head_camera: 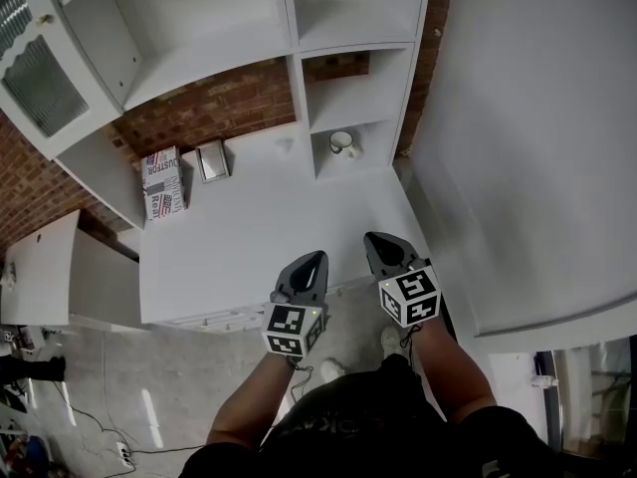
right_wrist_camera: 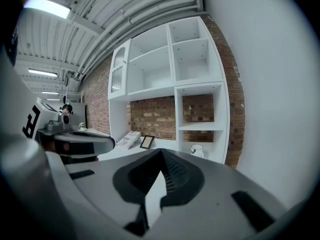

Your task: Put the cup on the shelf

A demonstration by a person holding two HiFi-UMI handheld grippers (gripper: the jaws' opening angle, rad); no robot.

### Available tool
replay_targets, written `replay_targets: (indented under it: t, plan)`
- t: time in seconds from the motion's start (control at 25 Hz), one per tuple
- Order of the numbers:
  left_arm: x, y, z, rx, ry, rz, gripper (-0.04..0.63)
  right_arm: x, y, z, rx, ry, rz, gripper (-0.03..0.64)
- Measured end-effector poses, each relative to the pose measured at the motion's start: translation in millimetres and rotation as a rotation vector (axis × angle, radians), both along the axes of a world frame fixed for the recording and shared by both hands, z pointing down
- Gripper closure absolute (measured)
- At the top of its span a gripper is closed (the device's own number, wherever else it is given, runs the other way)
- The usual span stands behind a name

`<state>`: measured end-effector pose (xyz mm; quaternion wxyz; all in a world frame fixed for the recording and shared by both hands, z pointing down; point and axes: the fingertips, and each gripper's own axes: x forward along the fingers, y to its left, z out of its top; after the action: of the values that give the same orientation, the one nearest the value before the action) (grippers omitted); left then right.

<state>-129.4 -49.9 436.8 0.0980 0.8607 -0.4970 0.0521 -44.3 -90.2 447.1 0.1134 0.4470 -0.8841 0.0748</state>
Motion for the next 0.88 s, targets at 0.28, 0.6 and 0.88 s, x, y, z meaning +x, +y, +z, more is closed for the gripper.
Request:
replay_targets:
  t: [0.28,0.6,0.88]
  plan:
    - [28.7,3.7,-5.1,0.005,0.005,-0.024,0.591,26.0,5.9,-6.5,0.01,-0.005,-0.03,0.617]
    - [77.6,3.0,-4.8,-0.002,-0.012,-0.072,0.591,58.0,8.0,-4.5,-0.003,-0.021,-0.124,0.617]
    - [111.3,-1.0,-5.6,0.005,-0.019,-0.122,0.591,89.5,2.1,-4.5,-0.003,-0.03,-0.174,0.617]
